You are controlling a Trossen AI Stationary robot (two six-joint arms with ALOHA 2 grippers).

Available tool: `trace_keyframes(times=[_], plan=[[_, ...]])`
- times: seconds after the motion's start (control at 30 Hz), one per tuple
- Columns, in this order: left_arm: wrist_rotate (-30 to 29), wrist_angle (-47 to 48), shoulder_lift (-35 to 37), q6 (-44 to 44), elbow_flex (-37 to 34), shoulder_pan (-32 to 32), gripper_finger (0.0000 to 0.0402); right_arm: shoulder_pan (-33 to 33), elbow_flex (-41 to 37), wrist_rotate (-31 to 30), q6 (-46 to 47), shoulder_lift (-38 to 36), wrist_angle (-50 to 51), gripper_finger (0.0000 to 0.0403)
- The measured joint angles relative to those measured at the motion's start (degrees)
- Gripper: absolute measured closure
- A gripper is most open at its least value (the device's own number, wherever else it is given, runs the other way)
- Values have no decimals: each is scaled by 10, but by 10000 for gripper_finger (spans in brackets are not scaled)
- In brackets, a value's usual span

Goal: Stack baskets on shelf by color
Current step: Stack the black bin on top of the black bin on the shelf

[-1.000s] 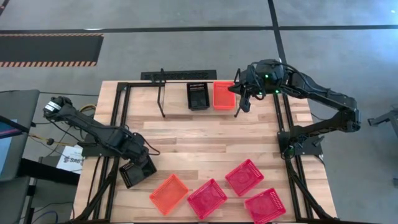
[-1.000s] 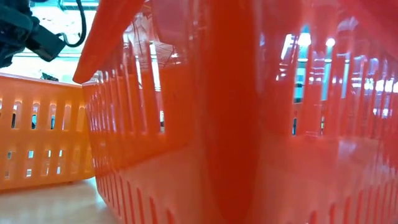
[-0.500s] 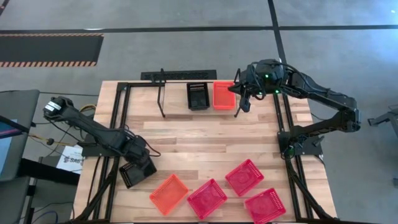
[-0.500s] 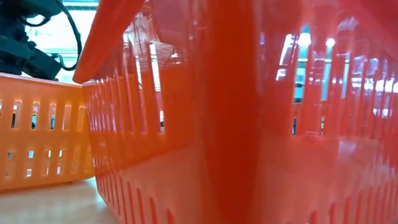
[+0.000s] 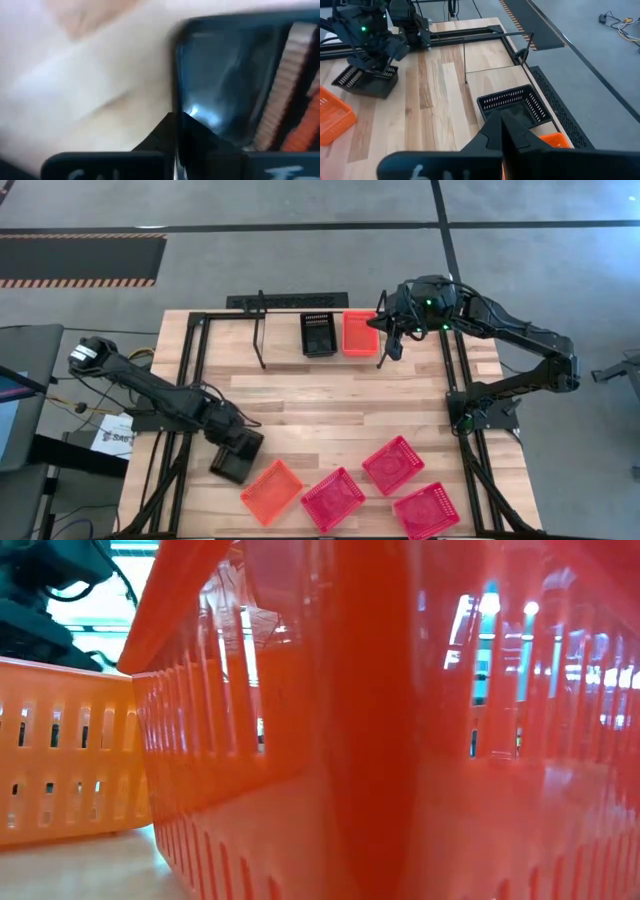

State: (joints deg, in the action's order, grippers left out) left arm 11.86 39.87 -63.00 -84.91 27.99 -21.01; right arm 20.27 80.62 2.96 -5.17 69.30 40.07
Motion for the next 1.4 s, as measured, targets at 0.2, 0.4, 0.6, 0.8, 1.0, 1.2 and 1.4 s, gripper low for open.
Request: trace_keyframes(times=[0.2, 0.4, 0.6, 0.8, 1.0, 1.2, 1.4], plan=[[-153, -8, 2, 20, 77, 51, 401, 2, 0, -3, -9, -2, 4, 398], [-365, -35, 4, 104, 232, 117, 401, 23, 0, -14, -9, -3, 6, 398], [-445, -155, -2, 350, 363, 197, 401, 44, 0, -21, -9, -3, 25, 398], [-378, -149, -73, 453, 456, 331, 401, 66, 0, -95, 2, -29, 70, 400], [-249, -140, -218, 466, 498, 427, 401, 80, 0, -112, 15, -80, 87, 401], [-222, -131, -318, 413, 539, 476, 401, 80, 0, -112, 5, -124, 98, 400], [-232, -50, -343, 347, 560, 499, 401, 80, 0, -112, -22, -151, 108, 399]])
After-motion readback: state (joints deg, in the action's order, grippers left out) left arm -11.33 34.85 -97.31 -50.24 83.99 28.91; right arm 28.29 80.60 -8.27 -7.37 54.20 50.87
